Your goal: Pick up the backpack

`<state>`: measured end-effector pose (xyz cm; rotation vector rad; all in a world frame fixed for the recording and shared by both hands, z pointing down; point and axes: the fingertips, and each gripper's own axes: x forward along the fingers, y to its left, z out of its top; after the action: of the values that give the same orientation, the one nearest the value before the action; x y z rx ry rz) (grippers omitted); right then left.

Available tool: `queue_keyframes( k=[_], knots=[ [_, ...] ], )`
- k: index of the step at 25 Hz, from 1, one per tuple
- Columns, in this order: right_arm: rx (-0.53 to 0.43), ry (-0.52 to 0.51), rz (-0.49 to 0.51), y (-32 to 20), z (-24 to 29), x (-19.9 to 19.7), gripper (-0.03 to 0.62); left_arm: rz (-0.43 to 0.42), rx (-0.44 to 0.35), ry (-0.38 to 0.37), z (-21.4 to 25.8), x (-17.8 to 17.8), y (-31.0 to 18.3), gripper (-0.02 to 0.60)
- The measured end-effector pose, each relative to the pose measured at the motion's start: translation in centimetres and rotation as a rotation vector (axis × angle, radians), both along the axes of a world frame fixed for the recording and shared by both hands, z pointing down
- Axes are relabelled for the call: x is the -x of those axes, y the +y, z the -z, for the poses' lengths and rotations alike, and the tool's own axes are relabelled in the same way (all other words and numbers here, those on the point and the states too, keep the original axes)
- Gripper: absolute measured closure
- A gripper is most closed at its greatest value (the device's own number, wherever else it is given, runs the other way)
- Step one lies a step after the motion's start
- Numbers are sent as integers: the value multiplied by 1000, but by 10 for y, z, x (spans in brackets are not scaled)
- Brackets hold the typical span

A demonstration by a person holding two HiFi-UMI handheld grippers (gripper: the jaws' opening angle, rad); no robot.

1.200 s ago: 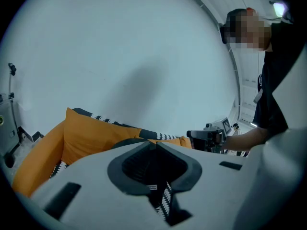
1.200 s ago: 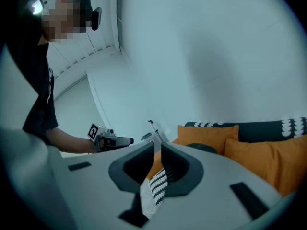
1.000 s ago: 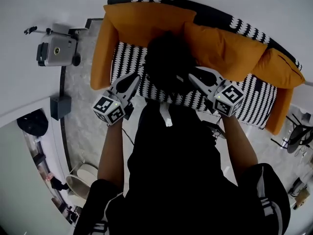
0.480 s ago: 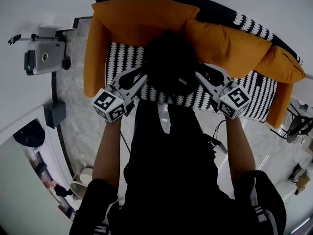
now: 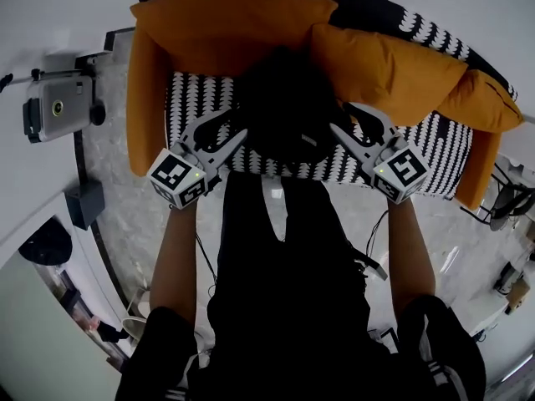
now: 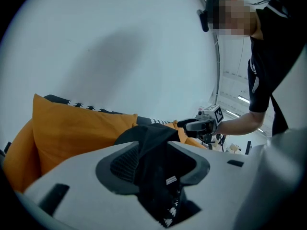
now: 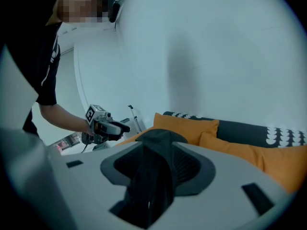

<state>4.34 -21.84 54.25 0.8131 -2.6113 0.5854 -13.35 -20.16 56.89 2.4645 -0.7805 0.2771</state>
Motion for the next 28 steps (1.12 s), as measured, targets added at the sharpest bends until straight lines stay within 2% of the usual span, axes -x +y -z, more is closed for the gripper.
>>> queue_keyframes(
  k=[8,14,22,28],
  knots=[
    [9,51,20,0,-21,2,410,-76,-33,-43,-23,-13,-7,397],
    [-32,58,54,-3,-28,8,410,-102,-78,-36,-32,-20,-17,393],
    [-16,70,21,-8,-41,4,410,-192,-105,-72,-45,-30,-19,393],
    [-15,70,38,-9,-42,7,411,-205,-107,-82,-49,-35,-21,394]
  ],
)
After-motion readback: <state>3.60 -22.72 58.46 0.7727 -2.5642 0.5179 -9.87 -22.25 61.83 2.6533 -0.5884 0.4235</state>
